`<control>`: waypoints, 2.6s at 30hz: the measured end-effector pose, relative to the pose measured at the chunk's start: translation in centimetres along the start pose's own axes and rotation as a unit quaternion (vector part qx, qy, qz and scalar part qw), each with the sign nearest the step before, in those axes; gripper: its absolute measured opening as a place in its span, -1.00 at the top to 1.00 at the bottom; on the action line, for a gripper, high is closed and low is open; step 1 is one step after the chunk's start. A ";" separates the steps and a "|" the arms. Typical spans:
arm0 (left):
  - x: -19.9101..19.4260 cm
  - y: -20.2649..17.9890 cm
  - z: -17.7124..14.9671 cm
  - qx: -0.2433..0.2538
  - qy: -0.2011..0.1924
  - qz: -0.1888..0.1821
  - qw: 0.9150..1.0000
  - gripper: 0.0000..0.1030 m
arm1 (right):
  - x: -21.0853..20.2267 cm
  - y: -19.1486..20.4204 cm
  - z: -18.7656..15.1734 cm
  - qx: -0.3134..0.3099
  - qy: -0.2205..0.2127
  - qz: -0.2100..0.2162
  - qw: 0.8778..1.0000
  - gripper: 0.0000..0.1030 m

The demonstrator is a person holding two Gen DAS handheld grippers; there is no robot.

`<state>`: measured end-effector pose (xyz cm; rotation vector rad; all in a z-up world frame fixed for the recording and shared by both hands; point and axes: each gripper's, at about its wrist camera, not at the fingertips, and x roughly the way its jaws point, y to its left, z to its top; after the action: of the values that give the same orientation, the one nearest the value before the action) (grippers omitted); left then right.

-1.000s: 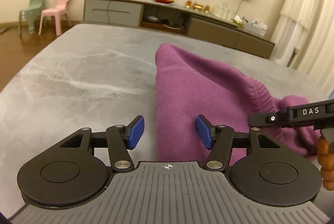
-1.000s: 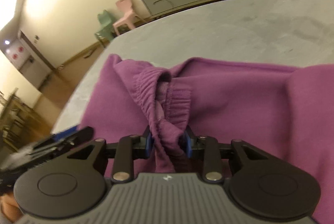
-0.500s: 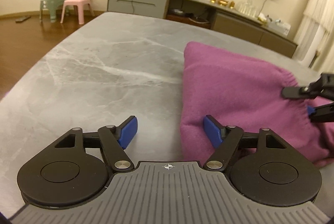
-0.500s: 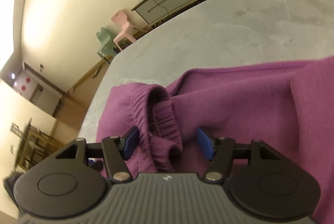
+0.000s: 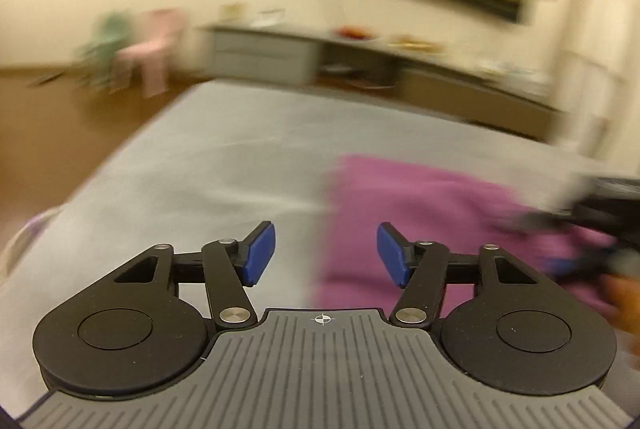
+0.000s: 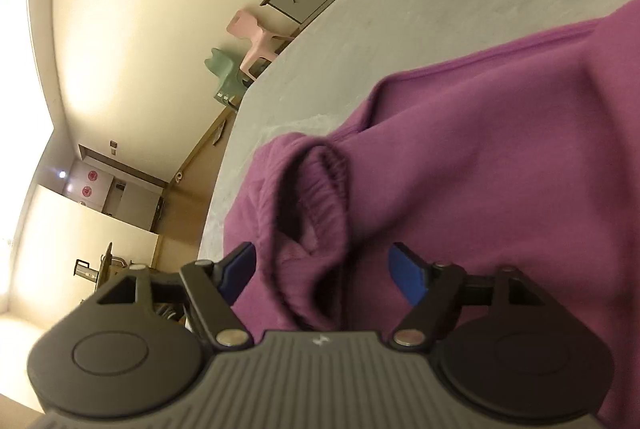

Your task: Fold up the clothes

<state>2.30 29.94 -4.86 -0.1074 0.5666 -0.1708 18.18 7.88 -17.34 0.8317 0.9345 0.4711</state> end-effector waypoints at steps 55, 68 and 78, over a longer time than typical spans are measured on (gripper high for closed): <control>6.0 -4.3 2.0 0.044 0.095 -0.077 0.991 0.09 | -7.8 5.0 -5.0 -0.291 -0.026 -0.178 0.940 0.84; 1.2 -8.7 1.5 0.037 0.053 -0.074 0.995 0.01 | -7.8 4.4 -5.7 -0.232 -0.040 -0.166 0.958 0.44; 2.2 -19.2 1.2 0.165 0.042 -0.126 0.977 -0.05 | -23.0 1.0 -6.1 -0.184 -0.172 -0.214 0.944 -0.11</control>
<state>2.24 10.72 -2.18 0.1518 0.6002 -0.5150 0.87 -4.53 -6.77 0.3368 0.6473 0.1059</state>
